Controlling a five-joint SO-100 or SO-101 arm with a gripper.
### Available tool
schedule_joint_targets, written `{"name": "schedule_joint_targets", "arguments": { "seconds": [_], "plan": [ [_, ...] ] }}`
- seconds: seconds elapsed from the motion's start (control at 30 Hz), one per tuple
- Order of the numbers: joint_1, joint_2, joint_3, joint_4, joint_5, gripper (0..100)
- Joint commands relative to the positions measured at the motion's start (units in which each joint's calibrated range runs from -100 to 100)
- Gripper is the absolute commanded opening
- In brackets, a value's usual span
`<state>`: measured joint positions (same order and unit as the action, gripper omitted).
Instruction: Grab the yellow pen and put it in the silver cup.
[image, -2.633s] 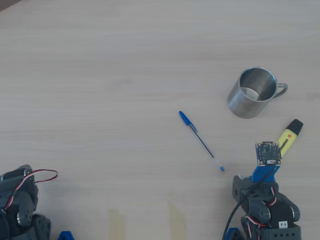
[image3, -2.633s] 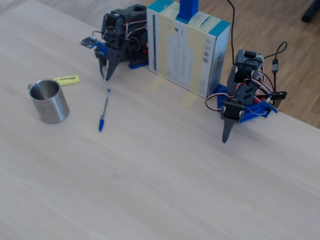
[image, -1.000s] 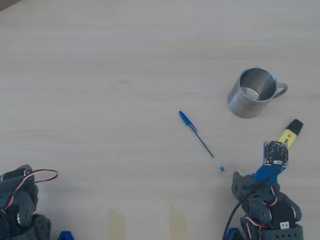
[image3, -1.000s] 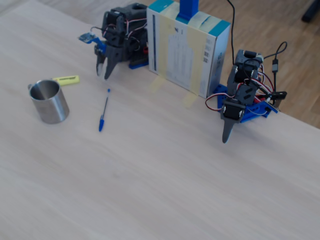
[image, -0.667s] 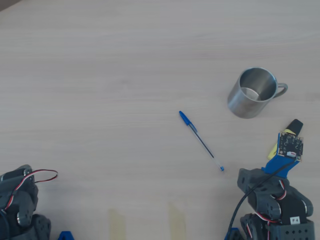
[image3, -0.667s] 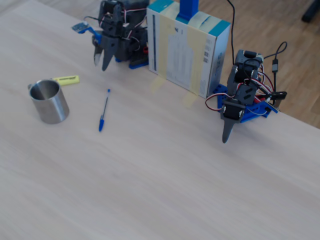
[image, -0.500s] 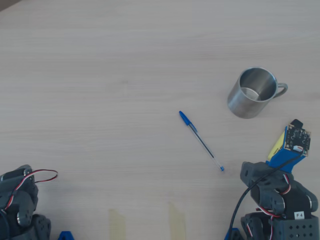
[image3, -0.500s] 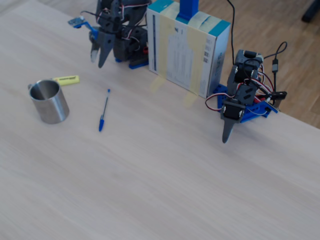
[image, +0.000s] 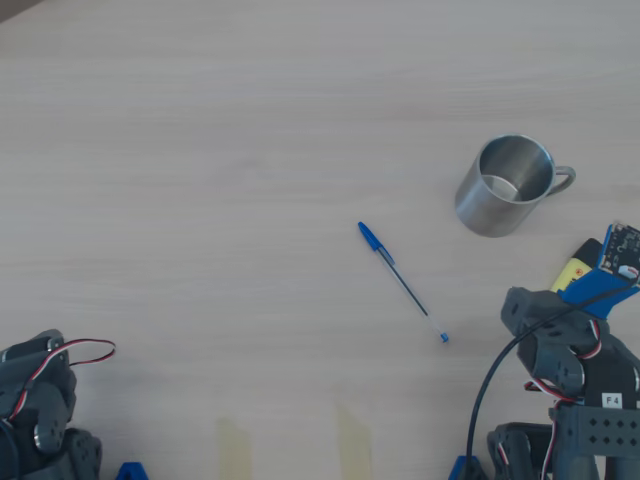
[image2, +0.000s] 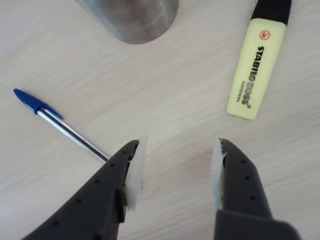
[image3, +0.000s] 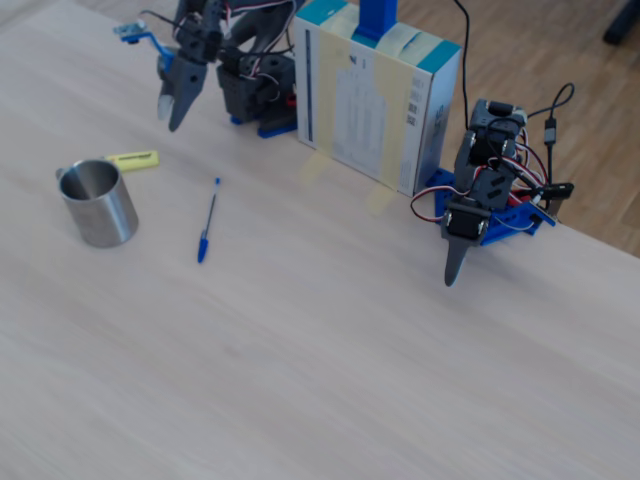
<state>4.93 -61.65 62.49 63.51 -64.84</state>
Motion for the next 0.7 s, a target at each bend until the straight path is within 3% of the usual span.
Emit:
{"name": "schedule_joint_targets", "arguments": {
  "seconds": [0.0,0.67],
  "plan": [
    [1.8,2.0,-4.6,-2.7,-0.1,21],
    [14.2,5.5,-4.4,-9.5,0.1,22]
  ]
}}
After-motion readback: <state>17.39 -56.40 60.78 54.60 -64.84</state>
